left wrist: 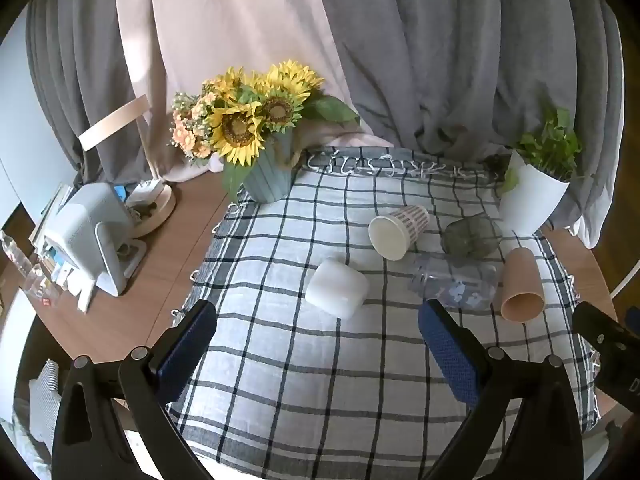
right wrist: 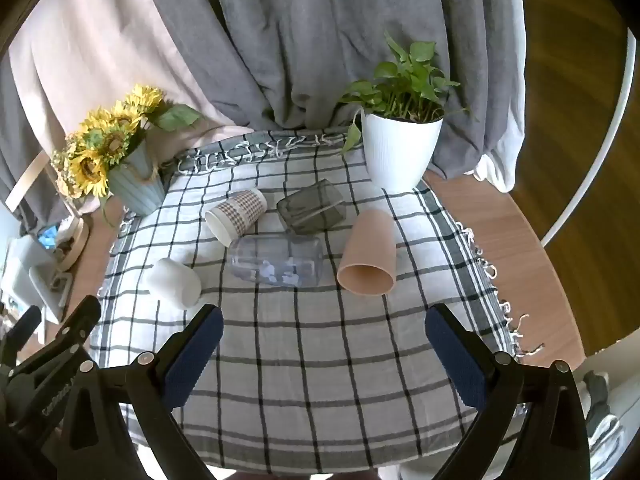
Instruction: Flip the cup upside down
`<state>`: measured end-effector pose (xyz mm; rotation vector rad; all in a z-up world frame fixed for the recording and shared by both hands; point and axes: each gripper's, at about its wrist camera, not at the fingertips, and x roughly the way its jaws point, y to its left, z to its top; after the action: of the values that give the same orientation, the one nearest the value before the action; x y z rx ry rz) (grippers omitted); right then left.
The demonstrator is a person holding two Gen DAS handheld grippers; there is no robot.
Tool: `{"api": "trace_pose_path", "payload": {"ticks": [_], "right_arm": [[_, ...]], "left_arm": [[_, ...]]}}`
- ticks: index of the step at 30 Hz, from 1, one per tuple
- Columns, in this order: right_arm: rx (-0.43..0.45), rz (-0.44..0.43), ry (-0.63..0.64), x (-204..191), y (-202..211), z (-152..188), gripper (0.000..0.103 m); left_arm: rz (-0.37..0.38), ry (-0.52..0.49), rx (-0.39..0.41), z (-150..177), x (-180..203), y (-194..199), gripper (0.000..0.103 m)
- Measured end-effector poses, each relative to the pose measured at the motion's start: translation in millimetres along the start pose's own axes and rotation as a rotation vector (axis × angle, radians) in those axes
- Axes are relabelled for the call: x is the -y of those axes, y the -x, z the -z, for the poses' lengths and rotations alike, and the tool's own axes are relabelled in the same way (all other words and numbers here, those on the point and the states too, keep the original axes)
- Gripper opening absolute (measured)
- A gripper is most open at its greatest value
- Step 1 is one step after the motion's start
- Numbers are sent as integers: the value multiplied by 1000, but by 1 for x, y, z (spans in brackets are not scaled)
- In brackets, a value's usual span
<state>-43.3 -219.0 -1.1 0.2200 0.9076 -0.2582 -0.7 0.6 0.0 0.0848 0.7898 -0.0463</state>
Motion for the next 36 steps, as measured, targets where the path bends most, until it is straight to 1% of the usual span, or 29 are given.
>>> {"api": "trace_pose_path", "payload": {"ticks": [1,5,7,15,20,26,30,36], "right_arm": [[7,-15,-10,1,1,0,102],[16,-13,-6,1,0,-3,102],[22,-10,-10,1,1,-1,102],[26,-13,-28,5,6,-3,102],[65,-6,-32,4,16,-4,102],[101,-1,-36,3,27,-3,102],[117,-7,-44,4,34,3,102],[131,-3,-51,4,40,8,102]], "left_arm": [[-3,-3,1,0,0,0,103],[0,-10,9,7,-3,0,103],[-6,-19,-6,3,1,-1,103],[-3,-18,24,-2,3,6,103],[5,-23,50,-3,4,14,103],[24,-19,66,-8,3,22,103],[46,5,58,-9,-1,27,103],[81,-2,45,-8,2,33,103]]}}
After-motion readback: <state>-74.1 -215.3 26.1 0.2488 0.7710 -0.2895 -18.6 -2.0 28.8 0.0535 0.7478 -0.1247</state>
